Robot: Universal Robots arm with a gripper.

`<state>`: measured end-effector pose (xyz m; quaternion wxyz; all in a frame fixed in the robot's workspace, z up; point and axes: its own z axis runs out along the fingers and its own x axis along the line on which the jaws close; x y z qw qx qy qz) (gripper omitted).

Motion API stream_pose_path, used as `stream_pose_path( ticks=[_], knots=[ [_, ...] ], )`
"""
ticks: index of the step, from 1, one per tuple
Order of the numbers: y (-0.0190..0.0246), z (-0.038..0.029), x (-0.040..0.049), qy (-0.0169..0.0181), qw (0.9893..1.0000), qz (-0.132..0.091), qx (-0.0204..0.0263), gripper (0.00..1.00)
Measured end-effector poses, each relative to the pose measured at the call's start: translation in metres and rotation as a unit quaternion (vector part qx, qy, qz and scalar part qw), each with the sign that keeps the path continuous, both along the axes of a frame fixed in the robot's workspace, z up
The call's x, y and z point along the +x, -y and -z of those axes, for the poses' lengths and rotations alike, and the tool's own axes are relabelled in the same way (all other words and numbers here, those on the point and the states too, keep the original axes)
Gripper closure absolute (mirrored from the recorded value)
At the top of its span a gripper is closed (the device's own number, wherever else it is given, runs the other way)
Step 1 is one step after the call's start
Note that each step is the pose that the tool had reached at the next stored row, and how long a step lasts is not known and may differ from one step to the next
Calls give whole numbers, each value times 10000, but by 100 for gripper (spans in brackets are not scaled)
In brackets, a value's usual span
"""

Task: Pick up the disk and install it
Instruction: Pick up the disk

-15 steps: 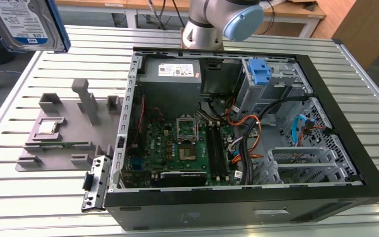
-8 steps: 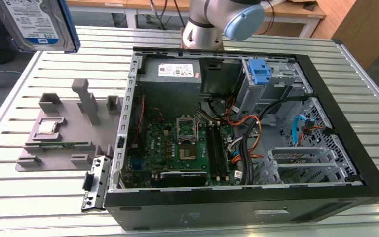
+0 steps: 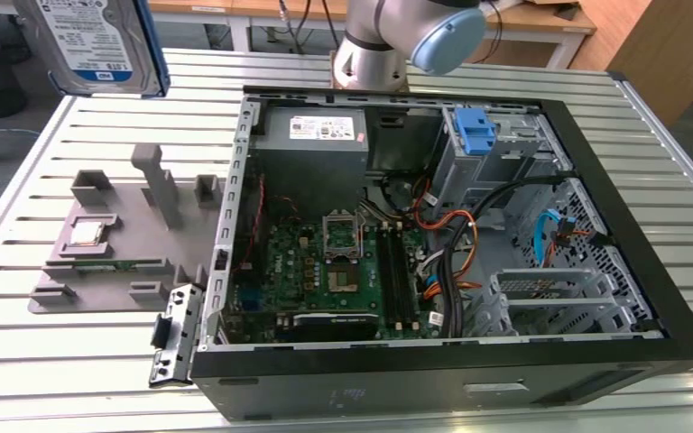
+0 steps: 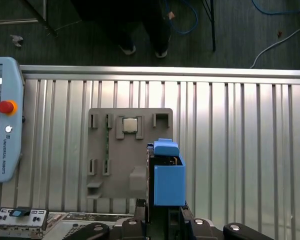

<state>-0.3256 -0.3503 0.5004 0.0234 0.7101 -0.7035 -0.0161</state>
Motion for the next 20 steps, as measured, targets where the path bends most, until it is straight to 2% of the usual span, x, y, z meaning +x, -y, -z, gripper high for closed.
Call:
stream_pose_path(
  ticks=[20],
  knots=[
    [-1, 5, 451, 0, 10000, 0, 0, 65]
  ],
)
